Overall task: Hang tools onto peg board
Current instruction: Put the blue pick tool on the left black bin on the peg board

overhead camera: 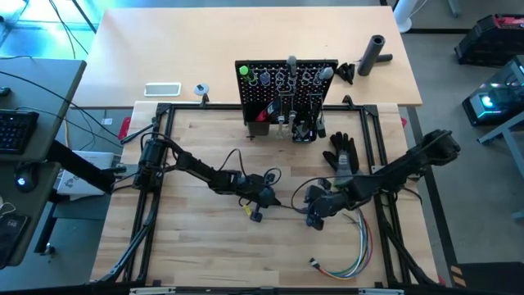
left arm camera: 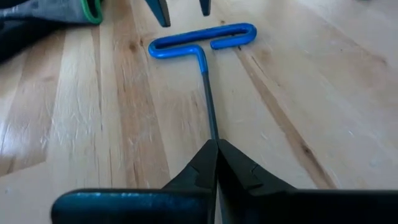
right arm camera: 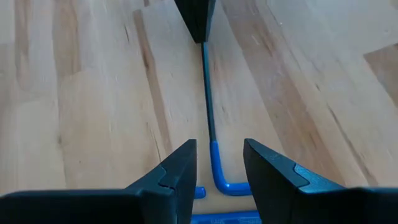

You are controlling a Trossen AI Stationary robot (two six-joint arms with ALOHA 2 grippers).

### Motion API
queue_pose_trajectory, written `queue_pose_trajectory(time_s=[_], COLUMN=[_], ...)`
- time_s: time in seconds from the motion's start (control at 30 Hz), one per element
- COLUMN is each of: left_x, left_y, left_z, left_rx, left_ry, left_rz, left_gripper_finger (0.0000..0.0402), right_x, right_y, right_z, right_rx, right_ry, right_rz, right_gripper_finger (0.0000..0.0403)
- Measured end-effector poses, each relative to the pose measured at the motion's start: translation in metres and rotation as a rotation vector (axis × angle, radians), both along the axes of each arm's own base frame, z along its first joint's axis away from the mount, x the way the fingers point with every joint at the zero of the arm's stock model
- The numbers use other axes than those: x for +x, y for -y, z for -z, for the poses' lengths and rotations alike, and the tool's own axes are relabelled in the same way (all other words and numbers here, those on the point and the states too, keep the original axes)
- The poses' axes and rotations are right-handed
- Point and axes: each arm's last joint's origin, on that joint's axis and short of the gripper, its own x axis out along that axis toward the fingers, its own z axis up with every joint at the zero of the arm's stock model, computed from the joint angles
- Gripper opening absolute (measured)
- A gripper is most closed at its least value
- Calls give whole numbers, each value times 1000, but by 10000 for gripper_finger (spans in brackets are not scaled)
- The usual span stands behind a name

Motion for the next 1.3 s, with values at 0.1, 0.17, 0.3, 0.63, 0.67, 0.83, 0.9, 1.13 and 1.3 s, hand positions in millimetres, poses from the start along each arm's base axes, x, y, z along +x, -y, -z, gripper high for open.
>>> queue_pose_trajectory(time_s=[0.1, 0.17, 0.3, 0.63, 0.67, 0.83, 0.9, 1.13, 1.3], left_x=[0, 1, 4, 35, 38, 54, 59, 67, 76], left_y=[3, 3, 3, 0, 0, 3, 3, 4, 6], left_z=[-1, -2, -8, -12, -10, -4, -6, -7, -3], left_rx=[29, 35, 29, 14, 10, 5, 0, -2, -22], left_ry=[15, 34, 96, 68, 61, 31, 41, 31, -2], left_rz=[24, 29, 25, 43, 50, 61, 65, 84, 110], left_gripper_finger=[21, 42, 90, 122, 119, 104, 102, 102, 102], right_x=[-1, -2, -5, -23, -25, -34, -36, -43, -44], right_y=[-2, -4, -8, -27, -29, -39, -42, -47, -47], right_z=[0, 0, 1, 4, 5, 5, 5, 6, 6], right_rx=[4, 7, 17, 1, 3, 2, -4, -24, -42], right_ry=[-4, -3, -14, -43, -45, -41, -33, -26, -9], right_rz=[-8, -8, 5, 54, 62, 84, 88, 103, 109], right_gripper_finger=[129, 129, 129, 129, 129, 129, 129, 129, 129])
